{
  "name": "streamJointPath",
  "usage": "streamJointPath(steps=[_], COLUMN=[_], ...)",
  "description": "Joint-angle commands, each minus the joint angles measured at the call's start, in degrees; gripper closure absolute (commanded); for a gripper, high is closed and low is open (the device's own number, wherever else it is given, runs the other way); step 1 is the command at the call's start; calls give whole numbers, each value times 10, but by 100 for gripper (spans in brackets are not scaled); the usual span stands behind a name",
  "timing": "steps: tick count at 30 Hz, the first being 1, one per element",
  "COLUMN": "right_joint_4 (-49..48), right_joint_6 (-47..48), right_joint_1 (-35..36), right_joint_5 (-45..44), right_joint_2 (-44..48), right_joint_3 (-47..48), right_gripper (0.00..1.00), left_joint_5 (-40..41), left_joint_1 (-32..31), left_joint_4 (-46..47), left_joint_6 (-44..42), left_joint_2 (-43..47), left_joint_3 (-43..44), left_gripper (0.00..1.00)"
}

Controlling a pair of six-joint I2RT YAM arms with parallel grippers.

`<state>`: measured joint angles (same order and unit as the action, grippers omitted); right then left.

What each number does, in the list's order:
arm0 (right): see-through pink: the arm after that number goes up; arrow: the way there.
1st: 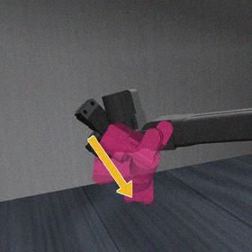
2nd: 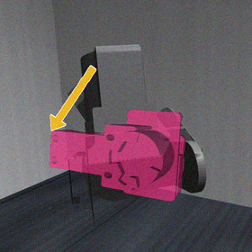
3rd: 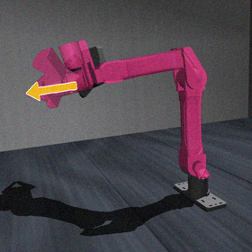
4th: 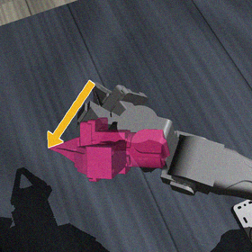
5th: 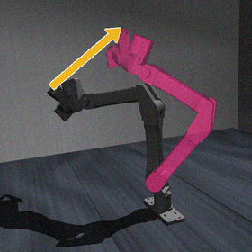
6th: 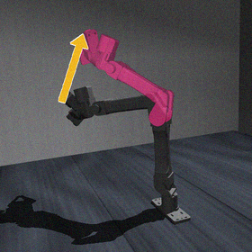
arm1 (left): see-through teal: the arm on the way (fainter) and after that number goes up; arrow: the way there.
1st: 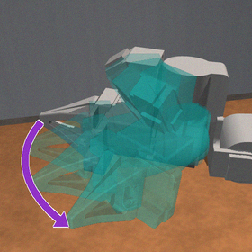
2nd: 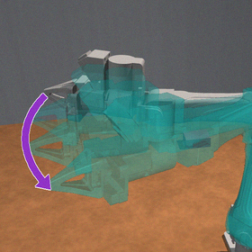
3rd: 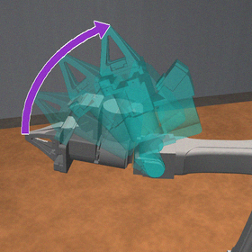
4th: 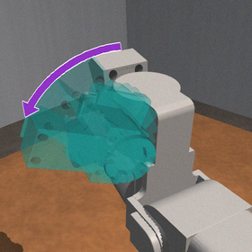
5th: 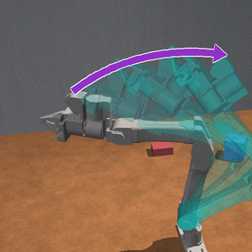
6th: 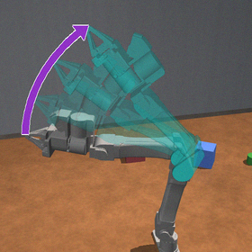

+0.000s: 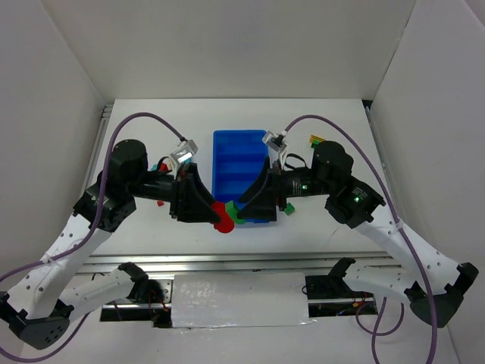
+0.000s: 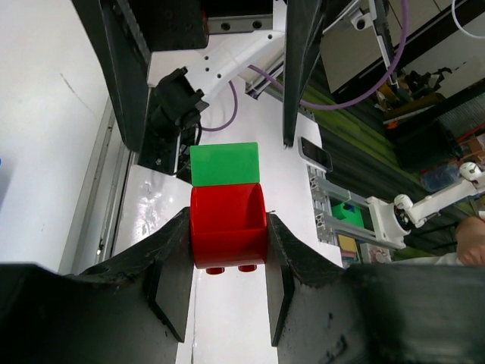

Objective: Sort the legos into containers by color

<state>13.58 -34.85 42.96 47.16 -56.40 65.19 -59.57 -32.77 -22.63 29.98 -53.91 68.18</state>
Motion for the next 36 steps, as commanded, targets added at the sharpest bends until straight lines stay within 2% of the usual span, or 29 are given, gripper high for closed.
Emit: streamJointPath(steps=[1, 2, 4, 5, 7, 8, 11, 12, 13, 17, 22, 25, 29, 30, 32, 33, 36], right_joint_4=[-61, -82, -117, -139, -164, -167, -159, -160, -145, -100, -88, -59, -10, 23, 58, 74, 93], right_joint_6=[-3, -7, -27, -29, -26, -25, -14, -8, -1, 41, 47, 58, 80, 84, 93, 96, 107], right_joint_1=[19, 20, 20, 20, 20, 20, 20, 20, 20, 4, -72, -103, -111, -107, -100, -90, -77], right_joint_5=[32, 37, 57, 60, 57, 58, 55, 59, 54, 8, -6, -26, -90, -154, -223, -288, -356], right_joint_2=[-10, -13, -13, -11, -5, 0, -1, -3, -5, 8, 38, 34, 9, -13, -45, -77, -145], right_joint_3=[6, 3, -14, -20, -30, -37, -41, -41, -40, -52, -88, -97, -89, -83, -70, -69, -62], right_gripper=[10, 12, 33, 58, 79, 82, 82, 95, 100, 100, 100, 100, 100, 100, 100, 100, 100], left_joint_5=[-32, -31, -27, -29, -30, -23, -16, -13, -9, 25, 134, 195, 248, 273, 390, 479, 586], left_joint_1=[-1, -2, -2, -2, -2, -1, -2, -1, -1, -1, 0, 5, 12, 12, 14, 14, 16], left_joint_4=[71, 82, 87, 81, 73, 64, 43, 44, 46, 8, -100, -125, -120, -120, -140, -151, -196], left_joint_6=[34, 38, 40, 37, 25, 18, 7, 9, 9, -22, -90, -105, -92, -80, -53, -41, 7], left_joint_2=[6, 5, 5, 4, -1, -4, -9, -11, -11, -22, -30, -30, -24, -23, -16, -13, -9], left_joint_3=[-5, -4, -2, 2, 8, 11, 19, 19, 20, 39, 68, 63, 45, 41, 44, 52, 77], left_gripper=[100, 100, 100, 100, 100, 100, 100, 100, 100, 100, 100, 100, 100, 100, 100, 100, 100])
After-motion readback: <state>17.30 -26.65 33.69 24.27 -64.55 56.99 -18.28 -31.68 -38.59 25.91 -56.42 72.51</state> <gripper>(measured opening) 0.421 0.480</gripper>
